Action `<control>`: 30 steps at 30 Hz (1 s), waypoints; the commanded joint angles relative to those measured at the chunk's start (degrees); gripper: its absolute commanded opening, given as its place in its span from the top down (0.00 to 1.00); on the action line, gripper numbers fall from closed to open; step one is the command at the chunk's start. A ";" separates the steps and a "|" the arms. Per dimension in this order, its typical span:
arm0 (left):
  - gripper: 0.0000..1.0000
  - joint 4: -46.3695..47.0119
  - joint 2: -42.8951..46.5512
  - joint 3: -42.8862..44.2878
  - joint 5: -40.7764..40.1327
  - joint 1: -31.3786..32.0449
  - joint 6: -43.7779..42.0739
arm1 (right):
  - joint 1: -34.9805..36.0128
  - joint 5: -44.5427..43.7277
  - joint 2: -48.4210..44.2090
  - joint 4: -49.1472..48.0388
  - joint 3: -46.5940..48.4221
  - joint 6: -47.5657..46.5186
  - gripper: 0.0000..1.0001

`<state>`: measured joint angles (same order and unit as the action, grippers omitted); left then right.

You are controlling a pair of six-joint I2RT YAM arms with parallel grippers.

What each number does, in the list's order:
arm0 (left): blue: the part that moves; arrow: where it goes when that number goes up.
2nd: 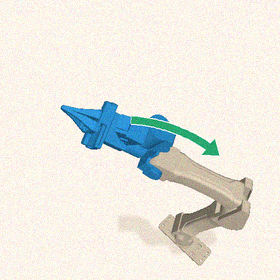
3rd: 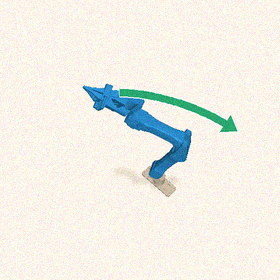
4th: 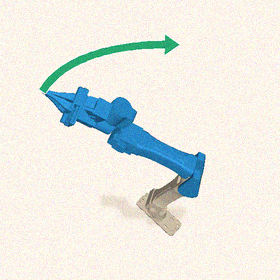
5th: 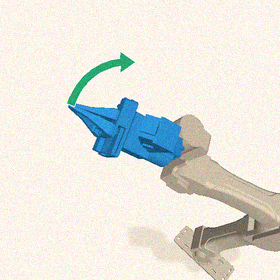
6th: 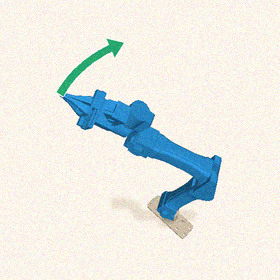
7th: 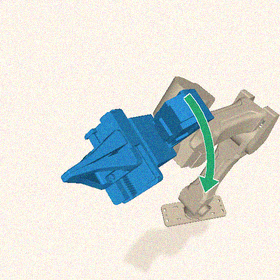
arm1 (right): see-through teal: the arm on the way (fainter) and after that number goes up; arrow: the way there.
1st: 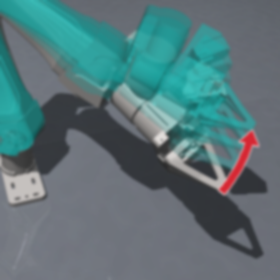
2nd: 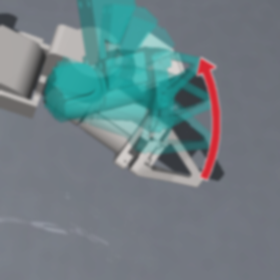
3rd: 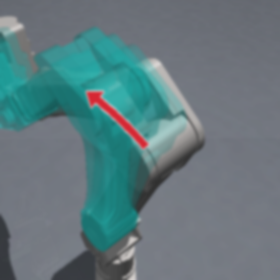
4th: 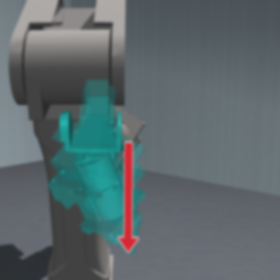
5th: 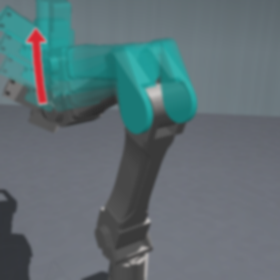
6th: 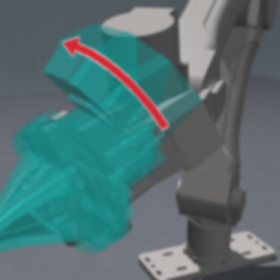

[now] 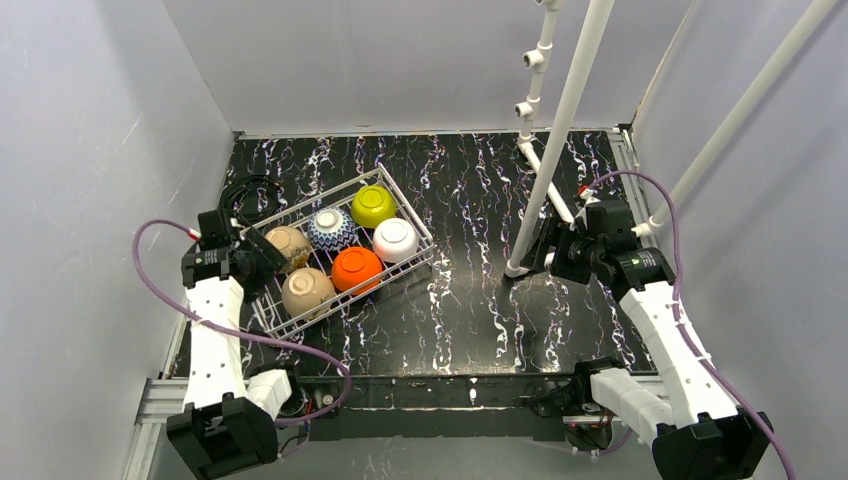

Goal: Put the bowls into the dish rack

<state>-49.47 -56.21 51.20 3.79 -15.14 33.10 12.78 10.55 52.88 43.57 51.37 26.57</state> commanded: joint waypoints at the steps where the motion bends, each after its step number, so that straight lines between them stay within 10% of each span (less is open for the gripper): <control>1: 0.35 -3.50 1.12 8.98 -6.88 0.02 -4.22 | 0.19 -3.18 0.02 1.10 5.07 -1.87 0.17; 3: 0.29 -3.57 0.95 12.37 -5.57 0.15 -6.41 | 0.22 -5.31 0.35 1.80 6.63 -2.35 0.17; 5: 0.03 -2.75 0.74 15.62 -2.10 0.49 -8.01 | 0.17 -7.94 0.65 2.33 8.33 -2.92 0.17; 18: 0.02 7.02 0.39 32.65 15.82 11.52 -8.13 | 0.21 -34.24 -1.33 5.61 24.74 -6.43 0.01; 30: 0.02 6.67 17.40 34.19 0.27 12.01 -14.93 | 0.22 -48.03 -7.50 1.60 35.73 -7.78 0.01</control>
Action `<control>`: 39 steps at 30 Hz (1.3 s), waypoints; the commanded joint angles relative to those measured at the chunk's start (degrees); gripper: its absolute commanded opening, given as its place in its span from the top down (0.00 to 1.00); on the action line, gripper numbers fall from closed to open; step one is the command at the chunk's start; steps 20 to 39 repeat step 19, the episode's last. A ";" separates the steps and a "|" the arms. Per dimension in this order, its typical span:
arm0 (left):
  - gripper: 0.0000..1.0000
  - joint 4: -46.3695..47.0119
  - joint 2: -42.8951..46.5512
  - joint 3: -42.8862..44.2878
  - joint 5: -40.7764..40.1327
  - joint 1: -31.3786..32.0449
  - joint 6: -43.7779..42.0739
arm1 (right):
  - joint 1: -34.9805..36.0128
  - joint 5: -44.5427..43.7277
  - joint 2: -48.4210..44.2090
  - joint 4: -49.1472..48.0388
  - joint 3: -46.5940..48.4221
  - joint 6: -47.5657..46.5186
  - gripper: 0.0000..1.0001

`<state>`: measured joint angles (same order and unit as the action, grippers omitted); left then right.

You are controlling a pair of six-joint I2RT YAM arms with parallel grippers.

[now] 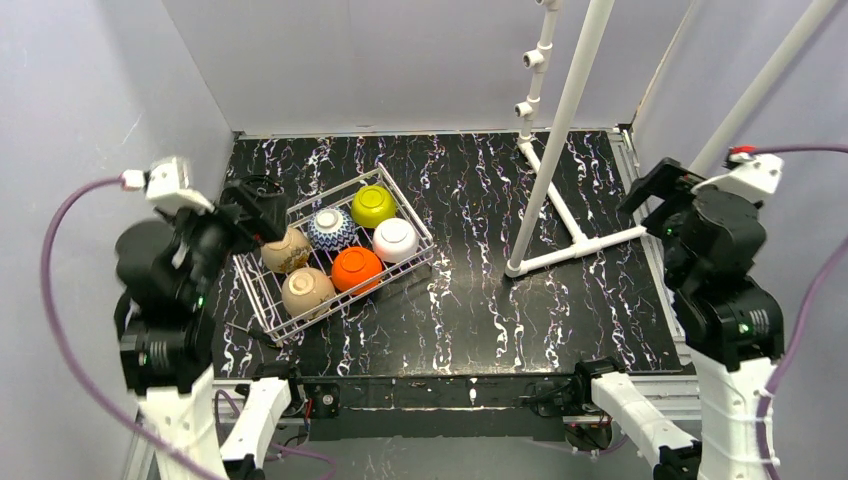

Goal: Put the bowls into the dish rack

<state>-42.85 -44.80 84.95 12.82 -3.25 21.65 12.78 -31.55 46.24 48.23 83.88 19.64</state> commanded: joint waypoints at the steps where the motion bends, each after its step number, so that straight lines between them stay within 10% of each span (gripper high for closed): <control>1: 0.02 0.05 7.57 -0.28 -11.66 0.09 -4.46 | 0.22 -5.97 -1.10 -3.24 3.28 -0.87 0.01; 12: 0.02 -4.72 15.51 -3.85 -24.67 0.13 -9.61 | 0.18 -6.90 -3.96 -2.95 1.89 -0.48 0.01; 39: 0.02 -6.41 14.90 -4.17 -24.96 0.08 -9.37 | 0.15 -6.17 -3.88 -2.55 1.57 0.03 0.01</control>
